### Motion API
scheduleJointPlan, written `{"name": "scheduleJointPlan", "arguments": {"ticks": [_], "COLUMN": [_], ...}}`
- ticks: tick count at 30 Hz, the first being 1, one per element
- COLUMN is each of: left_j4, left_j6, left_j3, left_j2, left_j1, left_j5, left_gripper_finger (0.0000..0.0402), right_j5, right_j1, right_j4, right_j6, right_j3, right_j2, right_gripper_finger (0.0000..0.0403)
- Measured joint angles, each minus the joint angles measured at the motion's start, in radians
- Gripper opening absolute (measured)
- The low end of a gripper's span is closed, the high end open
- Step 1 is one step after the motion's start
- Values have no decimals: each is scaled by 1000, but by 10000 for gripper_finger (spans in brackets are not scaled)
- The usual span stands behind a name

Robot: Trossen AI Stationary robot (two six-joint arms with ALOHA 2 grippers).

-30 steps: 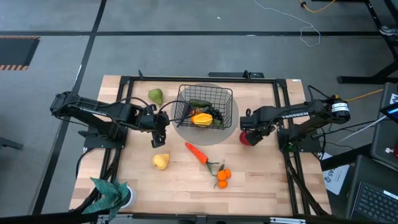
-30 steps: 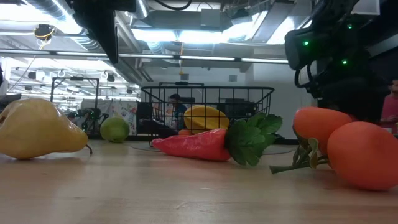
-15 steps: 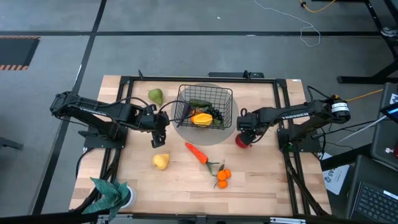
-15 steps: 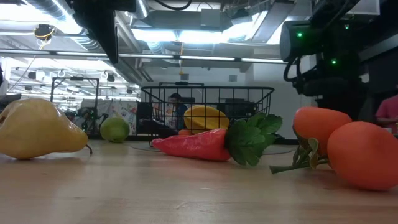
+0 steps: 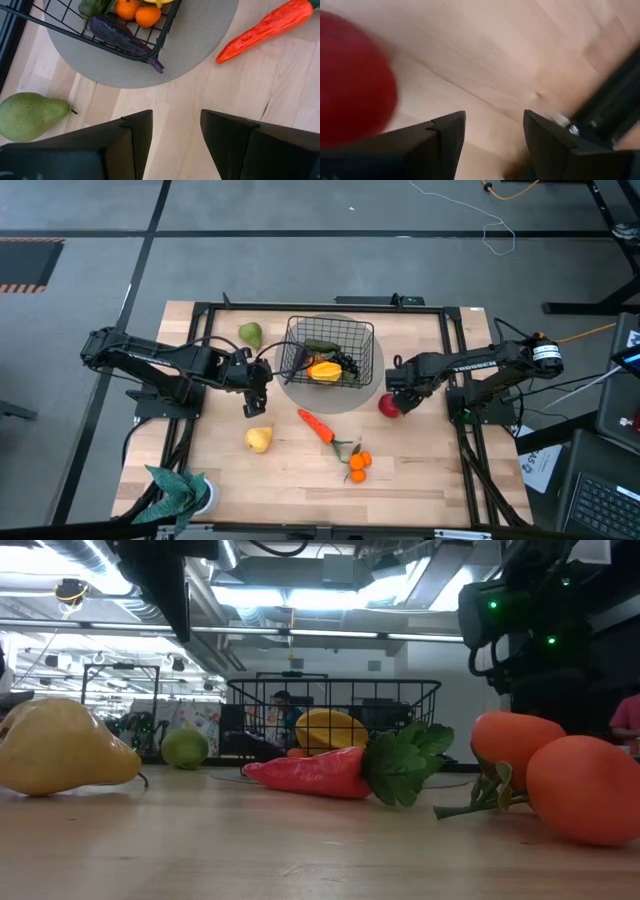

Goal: Build produce basket
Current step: Put the red pomegranate into the black wire basket

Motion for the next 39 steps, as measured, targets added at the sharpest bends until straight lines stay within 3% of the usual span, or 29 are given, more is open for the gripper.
{"name": "scheduleJointPlan", "arguments": {"ticks": [3, 9, 16, 23, 30, 39], "left_j4": [0, 0, 0, 0, 0, 0], "left_j6": [0, 0, 0, 0, 0, 0], "left_j3": [0, 0, 0, 0, 0, 0], "left_j2": [0, 0, 0, 0, 0, 0], "left_j1": [0, 0, 0, 0, 0, 0], "left_j5": [0, 0, 0, 0, 0, 0], "left_gripper_finger": [154, 154, 154, 154, 154, 154], "right_j5": [-12, -156, -289, -277, -135, -150], "right_j1": [0, 9, 97, 176, 201, 202], "right_j4": [-56, -104, -103, -12, 174, 184], "right_j6": [39, 55, -4, -95, -107, -156], "right_j3": [0, 0, 0, 0, 0, 0], "right_j2": [0, 0, 0, 0, 0, 0], "right_gripper_finger": [188, 188, 188, 188, 188, 188]}}
